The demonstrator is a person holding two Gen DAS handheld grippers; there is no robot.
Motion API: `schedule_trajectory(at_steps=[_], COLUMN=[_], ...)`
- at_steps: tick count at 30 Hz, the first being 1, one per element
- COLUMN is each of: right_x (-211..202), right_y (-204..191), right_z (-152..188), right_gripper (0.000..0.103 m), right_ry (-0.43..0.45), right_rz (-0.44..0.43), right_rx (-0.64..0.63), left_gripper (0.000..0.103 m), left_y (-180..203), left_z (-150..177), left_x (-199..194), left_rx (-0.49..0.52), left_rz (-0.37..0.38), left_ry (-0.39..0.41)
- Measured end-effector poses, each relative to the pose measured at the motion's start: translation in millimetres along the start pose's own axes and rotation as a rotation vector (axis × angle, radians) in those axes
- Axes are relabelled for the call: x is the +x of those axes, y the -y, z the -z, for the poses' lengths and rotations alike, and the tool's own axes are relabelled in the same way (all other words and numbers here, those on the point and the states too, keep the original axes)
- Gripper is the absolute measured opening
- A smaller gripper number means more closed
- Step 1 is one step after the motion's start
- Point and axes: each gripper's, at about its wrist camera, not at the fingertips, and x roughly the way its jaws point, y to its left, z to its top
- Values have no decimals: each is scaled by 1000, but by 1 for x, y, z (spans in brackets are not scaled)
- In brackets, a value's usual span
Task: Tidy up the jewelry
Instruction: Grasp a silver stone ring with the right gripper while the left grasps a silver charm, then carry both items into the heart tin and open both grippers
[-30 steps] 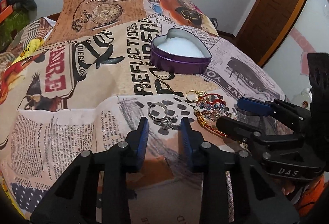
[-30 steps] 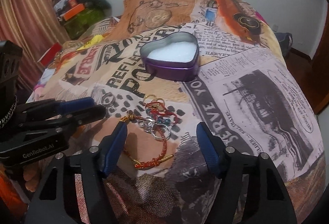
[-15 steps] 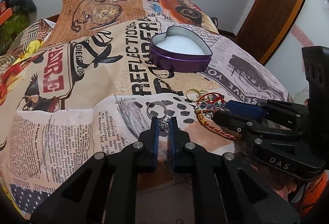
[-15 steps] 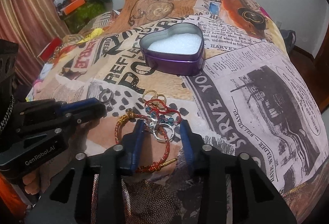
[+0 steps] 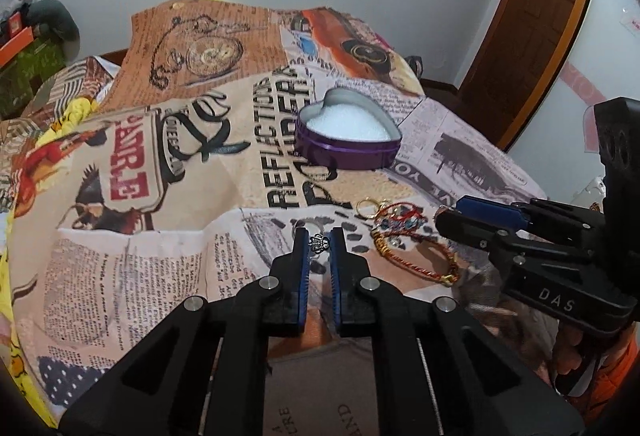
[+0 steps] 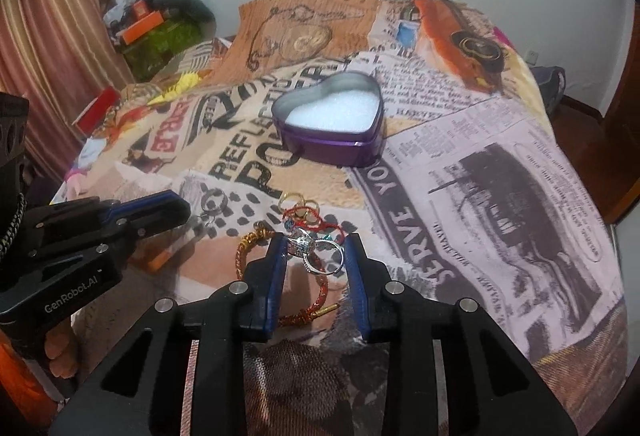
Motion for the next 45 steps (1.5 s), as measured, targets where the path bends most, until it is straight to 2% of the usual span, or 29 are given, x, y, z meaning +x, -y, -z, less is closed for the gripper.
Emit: schedule_trajectory(at_steps=[17, 33, 39, 43, 45], right_x=[-57, -62, -47, -28, -15], right_y=[-1, 0, 9, 23, 29], right_z=[-36, -71, -76, -69, -63], right_gripper=[27, 27, 27, 27, 34], right_ry=[184, 297, 280, 213, 158], right_rz=[76, 92, 82, 67, 51], right_rx=[23, -4, -12, 12, 20], left_gripper=[8, 8, 8, 8, 8], left_y=[10, 13, 7, 4, 3], left_z=[-41, -75, -82, -76, -71], left_x=[-50, -31, -15, -7, -2], left_rx=[50, 78, 63, 69, 71], left_rz=[-26, -25, -31, -38, -37], left_ry=[185, 209, 192, 174, 157])
